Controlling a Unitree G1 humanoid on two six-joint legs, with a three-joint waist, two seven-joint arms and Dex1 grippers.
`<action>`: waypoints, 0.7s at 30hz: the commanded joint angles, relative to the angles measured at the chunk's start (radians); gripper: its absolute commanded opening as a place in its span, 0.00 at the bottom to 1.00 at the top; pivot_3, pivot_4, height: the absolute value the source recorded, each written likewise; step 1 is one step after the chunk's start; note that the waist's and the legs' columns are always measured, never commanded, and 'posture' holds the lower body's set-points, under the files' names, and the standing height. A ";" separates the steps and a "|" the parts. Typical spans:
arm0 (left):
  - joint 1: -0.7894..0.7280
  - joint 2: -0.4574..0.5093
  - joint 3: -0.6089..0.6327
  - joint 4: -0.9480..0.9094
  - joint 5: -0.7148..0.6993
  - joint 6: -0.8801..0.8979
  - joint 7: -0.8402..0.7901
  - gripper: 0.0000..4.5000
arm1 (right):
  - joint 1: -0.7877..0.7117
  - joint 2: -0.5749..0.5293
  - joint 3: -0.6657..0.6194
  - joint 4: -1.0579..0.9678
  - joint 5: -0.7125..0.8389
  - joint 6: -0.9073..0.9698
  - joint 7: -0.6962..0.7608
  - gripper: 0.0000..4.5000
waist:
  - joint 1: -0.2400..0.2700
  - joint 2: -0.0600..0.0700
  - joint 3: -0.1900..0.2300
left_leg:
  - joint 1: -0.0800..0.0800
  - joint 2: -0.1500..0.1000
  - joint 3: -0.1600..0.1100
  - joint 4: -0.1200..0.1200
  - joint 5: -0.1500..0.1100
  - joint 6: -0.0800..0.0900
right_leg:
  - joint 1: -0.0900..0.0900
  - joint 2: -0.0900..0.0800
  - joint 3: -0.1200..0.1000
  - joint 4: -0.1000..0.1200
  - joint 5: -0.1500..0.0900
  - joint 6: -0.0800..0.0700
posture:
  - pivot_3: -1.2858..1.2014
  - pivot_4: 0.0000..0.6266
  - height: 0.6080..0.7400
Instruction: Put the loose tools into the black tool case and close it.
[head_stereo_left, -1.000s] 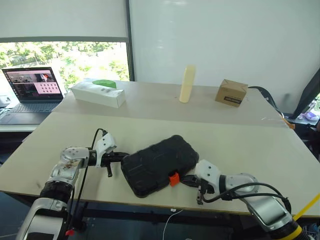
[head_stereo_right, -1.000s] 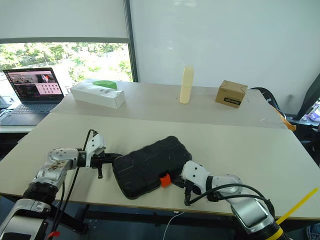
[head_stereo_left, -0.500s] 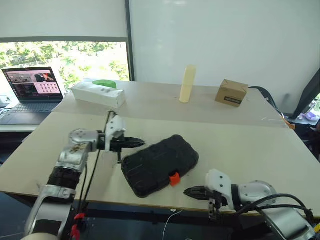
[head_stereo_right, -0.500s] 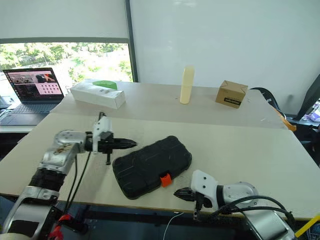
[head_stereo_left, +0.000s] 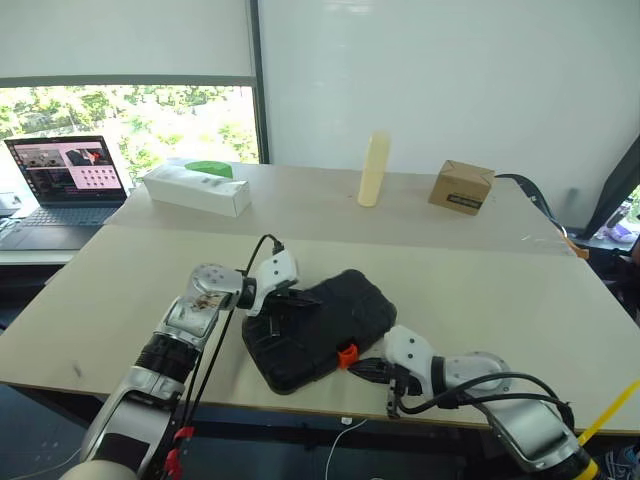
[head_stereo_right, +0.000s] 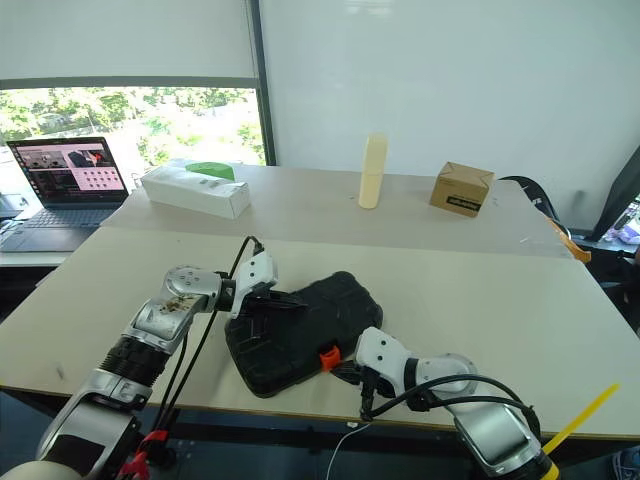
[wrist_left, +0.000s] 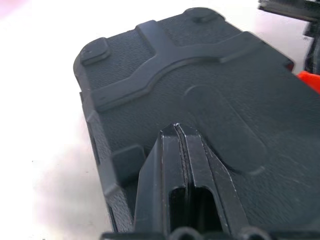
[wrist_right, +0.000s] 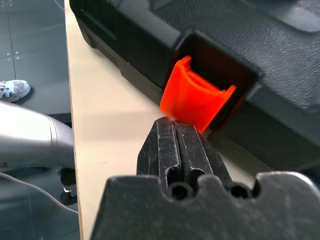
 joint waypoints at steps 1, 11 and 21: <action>0.023 0.008 -0.066 0.022 0.073 0.073 0.020 0.00 | -0.054 0.029 -0.011 0.006 -0.015 -0.041 -0.018 0.00 | -0.003 0.000 0.000 | 0.000 0.000 -0.001 0.000 0.000 0.000 | 0.000 0.000 0.000 0.000 0.000 0.000 | 0.52 0.24 1.00; 0.097 0.067 -0.125 -0.041 0.097 0.217 -0.005 0.00 | -0.093 0.078 -0.016 0.046 -0.028 -0.048 -0.023 0.00 | -0.023 0.001 -0.004 | 0.006 0.001 -0.002 -0.002 0.001 -0.001 | 0.001 0.003 0.005 0.002 0.000 -0.001 | 0.52 0.24 1.00; 0.130 0.075 -0.115 -0.046 0.084 0.240 0.013 0.00 | -0.140 0.130 -0.007 0.115 -0.037 -0.067 -0.028 0.00 | -0.025 0.003 -0.007 | 0.016 0.003 0.003 -0.004 0.001 -0.001 | 0.003 0.008 0.019 0.004 -0.003 0.003 | 0.52 0.24 1.00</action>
